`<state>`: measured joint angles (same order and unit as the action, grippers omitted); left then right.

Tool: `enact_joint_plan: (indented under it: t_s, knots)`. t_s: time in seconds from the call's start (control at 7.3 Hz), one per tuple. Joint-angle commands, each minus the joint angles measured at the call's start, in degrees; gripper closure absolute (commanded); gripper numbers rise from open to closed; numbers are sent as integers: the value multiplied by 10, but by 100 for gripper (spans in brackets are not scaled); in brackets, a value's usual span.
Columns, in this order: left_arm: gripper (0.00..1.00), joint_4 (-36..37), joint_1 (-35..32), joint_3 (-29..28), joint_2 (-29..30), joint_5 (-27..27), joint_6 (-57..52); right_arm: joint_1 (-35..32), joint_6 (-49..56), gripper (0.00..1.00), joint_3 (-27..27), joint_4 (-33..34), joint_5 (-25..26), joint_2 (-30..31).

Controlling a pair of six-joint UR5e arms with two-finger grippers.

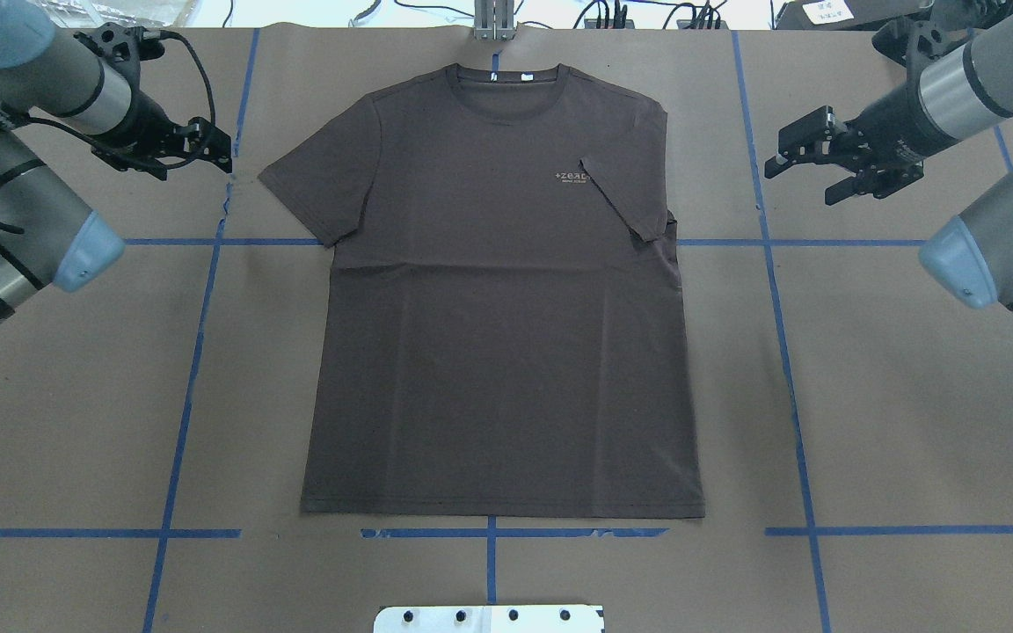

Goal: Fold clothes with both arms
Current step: 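Release the sleeve and raise the right gripper while the left gripper approaches the other sleeve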

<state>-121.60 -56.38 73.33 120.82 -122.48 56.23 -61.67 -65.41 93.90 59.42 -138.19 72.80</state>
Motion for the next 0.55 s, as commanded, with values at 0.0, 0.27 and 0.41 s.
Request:
enact_joint_plan:
  t_s: [0.0, 0.27, 0.41]
  knots:
    - [4, -72, 28, -126, 81, 22, 29, -6, 21, 0, 3, 2, -3, 15]
    - [8, -94, 33, -150, 86, 65, 29, -11, 63, 0, 0, 3, -12, 26]
    - [10, -101, 34, -163, 93, 66, 29, -11, 60, 0, 1, 1, -11, 25]
